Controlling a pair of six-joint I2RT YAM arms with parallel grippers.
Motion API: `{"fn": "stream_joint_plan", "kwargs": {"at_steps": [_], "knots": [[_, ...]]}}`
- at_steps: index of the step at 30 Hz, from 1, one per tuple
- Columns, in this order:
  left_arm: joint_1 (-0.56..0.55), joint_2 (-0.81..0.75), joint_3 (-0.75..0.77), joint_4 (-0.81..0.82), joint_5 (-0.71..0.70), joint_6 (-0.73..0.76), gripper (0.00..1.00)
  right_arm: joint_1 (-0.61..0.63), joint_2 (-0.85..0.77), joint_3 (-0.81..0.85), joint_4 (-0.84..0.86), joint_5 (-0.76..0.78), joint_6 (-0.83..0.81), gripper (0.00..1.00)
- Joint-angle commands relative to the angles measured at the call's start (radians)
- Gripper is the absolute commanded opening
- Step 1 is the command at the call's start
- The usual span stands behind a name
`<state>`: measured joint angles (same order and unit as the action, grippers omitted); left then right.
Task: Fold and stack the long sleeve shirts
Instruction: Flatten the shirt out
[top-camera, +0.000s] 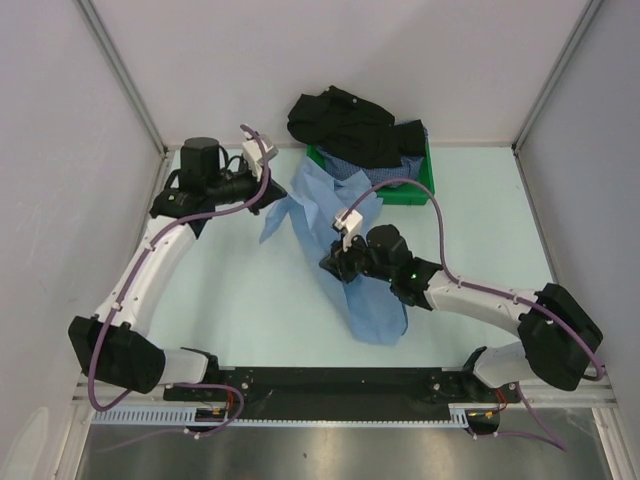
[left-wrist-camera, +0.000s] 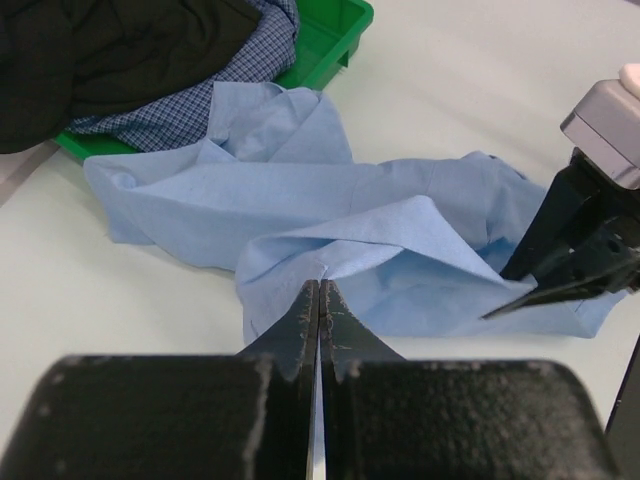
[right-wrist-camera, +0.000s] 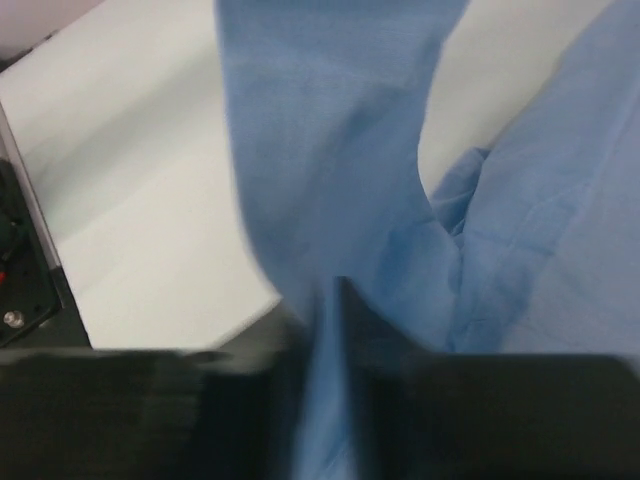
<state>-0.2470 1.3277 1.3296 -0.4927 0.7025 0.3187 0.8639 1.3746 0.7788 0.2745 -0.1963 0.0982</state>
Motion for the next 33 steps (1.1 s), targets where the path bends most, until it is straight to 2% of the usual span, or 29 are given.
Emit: {"fn": "stream_joint_plan", "kwargs": {"at_steps": [1, 4, 5, 6, 7, 8, 10, 11, 12, 13, 15, 16, 17, 18, 19, 20, 22, 25, 29, 33], "knots": [[0.014, -0.064, 0.079, 0.017, 0.037, -0.061, 0.00, -0.087, -0.029, 0.033, 0.005, 0.021, 0.014, 0.01], [-0.017, -0.126, 0.071, -0.035, 0.173, 0.000, 0.00, -0.204, -0.069, 0.128, -0.156, -0.062, 0.021, 0.00], [-0.052, -0.146, 0.041, -0.099, 0.201, 0.091, 0.00, -0.297, -0.116, 0.145, -0.182, -0.078, 0.024, 0.00], [-0.099, -0.168, 0.017, -0.142, 0.189, 0.152, 0.00, -0.336, -0.141, 0.152, -0.193, -0.106, 0.012, 0.00], [-0.236, -0.183, -0.009, -0.185, 0.164, 0.205, 0.00, -0.379, -0.173, 0.155, -0.207, -0.168, -0.004, 0.00], [-0.317, -0.196, -0.038, -0.226, 0.128, 0.306, 0.00, -0.434, -0.201, 0.155, -0.219, -0.187, -0.024, 0.00], [-0.523, -0.185, -0.119, -0.316, 0.022, 0.367, 0.00, -0.486, -0.285, 0.137, -0.268, -0.298, -0.092, 0.00], [-0.547, -0.158, -0.141, -0.326, 0.008, 0.379, 0.00, -0.505, -0.313, 0.129, -0.320, -0.325, -0.129, 0.00], [-0.549, -0.144, -0.142, -0.316, -0.023, 0.366, 0.03, -0.543, -0.381, 0.119, -0.381, -0.353, -0.206, 0.00], [-0.499, -0.128, -0.141, -0.290, -0.037, 0.346, 0.16, -0.563, -0.417, 0.103, -0.412, -0.406, -0.256, 0.00], [-0.380, -0.093, -0.132, -0.174, -0.009, 0.297, 0.34, -0.647, -0.527, 0.065, -0.518, -0.449, -0.407, 0.00], [-0.266, -0.081, -0.133, -0.114, -0.009, 0.272, 0.49, -0.682, -0.563, 0.057, -0.556, -0.501, -0.454, 0.00], [-0.229, -0.064, -0.133, -0.010, -0.029, 0.255, 0.53, -0.716, -0.589, 0.048, -0.590, -0.524, -0.491, 0.00], [-0.210, -0.015, -0.132, 0.024, -0.064, 0.269, 0.55, -0.753, -0.611, 0.047, -0.644, -0.541, -0.529, 0.00], [-0.203, 0.008, -0.127, 0.042, -0.133, 0.308, 0.60, -0.840, -0.644, 0.046, -0.673, -0.595, -0.589, 0.00], [-0.202, 0.037, -0.135, 0.084, -0.158, 0.394, 0.76, -0.888, -0.651, 0.050, -0.695, -0.621, -0.607, 0.00], [-0.196, 0.101, -0.161, 0.170, -0.205, 0.443, 0.77, -1.001, -0.654, 0.051, -0.735, -0.698, -0.629, 0.00], [-0.181, 0.183, -0.242, 0.365, -0.215, 0.549, 0.77, -1.071, -0.637, 0.060, -0.733, -0.718, -0.603, 0.00], [-0.176, 0.289, -0.323, 0.676, -0.297, 0.614, 0.77, -1.112, -0.609, 0.065, -0.698, -0.716, -0.548, 0.00], [-0.176, 0.364, -0.352, 0.876, -0.336, 0.681, 0.77, -1.140, -0.582, 0.057, -0.676, -0.719, -0.540, 0.00]]}}
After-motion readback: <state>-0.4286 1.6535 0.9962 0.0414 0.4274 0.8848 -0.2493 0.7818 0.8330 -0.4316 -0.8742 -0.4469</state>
